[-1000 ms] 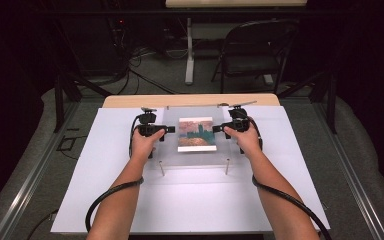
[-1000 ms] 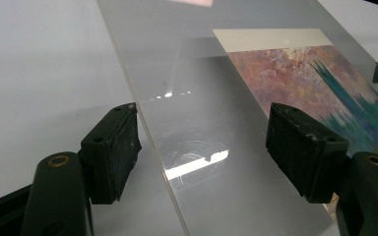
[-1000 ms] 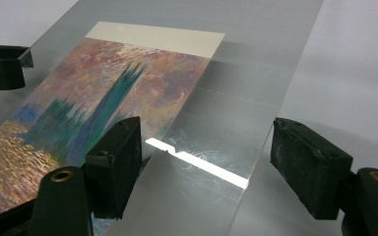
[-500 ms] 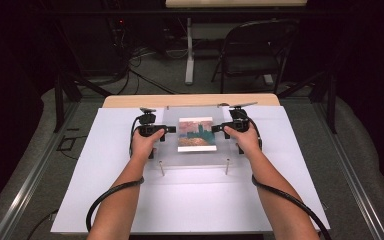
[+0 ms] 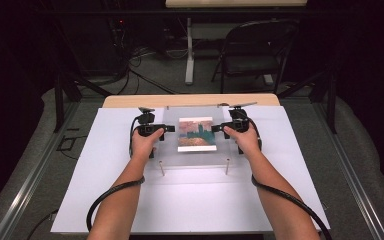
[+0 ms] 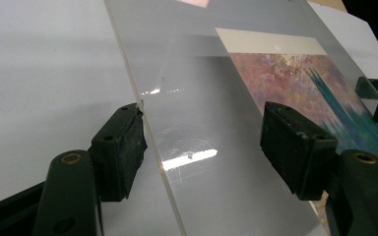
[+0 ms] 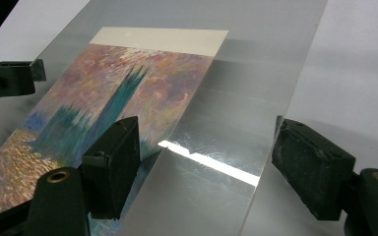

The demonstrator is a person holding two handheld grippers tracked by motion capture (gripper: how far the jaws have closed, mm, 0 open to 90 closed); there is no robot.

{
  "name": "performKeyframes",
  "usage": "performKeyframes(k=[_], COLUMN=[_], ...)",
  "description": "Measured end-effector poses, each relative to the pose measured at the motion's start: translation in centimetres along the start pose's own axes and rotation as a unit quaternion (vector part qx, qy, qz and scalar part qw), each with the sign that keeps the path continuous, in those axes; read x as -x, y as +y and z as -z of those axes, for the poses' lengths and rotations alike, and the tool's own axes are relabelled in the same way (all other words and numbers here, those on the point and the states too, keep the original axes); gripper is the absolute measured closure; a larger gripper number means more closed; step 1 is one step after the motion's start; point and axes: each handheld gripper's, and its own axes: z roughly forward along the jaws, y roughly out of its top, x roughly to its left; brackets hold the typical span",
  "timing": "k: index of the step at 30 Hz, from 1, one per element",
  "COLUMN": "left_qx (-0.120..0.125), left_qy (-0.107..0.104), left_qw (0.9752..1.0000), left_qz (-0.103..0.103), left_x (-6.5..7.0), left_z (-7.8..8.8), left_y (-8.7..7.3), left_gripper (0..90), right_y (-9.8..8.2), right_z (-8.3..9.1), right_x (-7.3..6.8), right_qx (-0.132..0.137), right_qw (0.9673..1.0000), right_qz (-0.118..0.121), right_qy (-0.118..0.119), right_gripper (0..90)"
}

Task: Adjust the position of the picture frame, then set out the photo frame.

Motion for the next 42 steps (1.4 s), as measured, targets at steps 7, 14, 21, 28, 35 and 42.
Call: performKeyframes(k=[7,14,21,28,35,42], left_qx=[0.002,0.002,0.006,0.011,0.016,0.028], left_qy=[0.001,0.004,0.000,0.001,0.007,0.014], left_qw=[1.0000,1.0000,1.0000,0.9999,0.9998,0.9995], left_qz=[0.003,0.001,0.004,0.001,-0.005,-0.004], left_x=[0.0,0.1,0.0,0.2,0.7,1.3], left_z=[0.1,0.2,0.4,0.9,1.4,2.1], left_y=[0.0,0.1,0.1,0.1,0.3,0.3], left_gripper=[35.4,35.7,37.6,38.9,39.8,42.2], right_y=[0.1,0.1,0.2,0.3,0.3,0.3], right_z=[0.0,0.0,0.1,0.4,0.9,1.6], right_x=[-0.2,-0.3,-0.4,-0.7,-1.1,-1.8], right_qx=[0.003,0.007,0.005,0.011,0.018,0.028], right_qw=[1.0000,1.0000,0.9999,0.9998,0.9994,0.9986], right_qz=[0.002,0.004,0.009,0.017,0.026,0.040], right_qy=[-0.002,-0.006,-0.007,-0.009,-0.013,-0.020], right_gripper=[26.2,26.2,26.2,26.2,26.3,26.3])
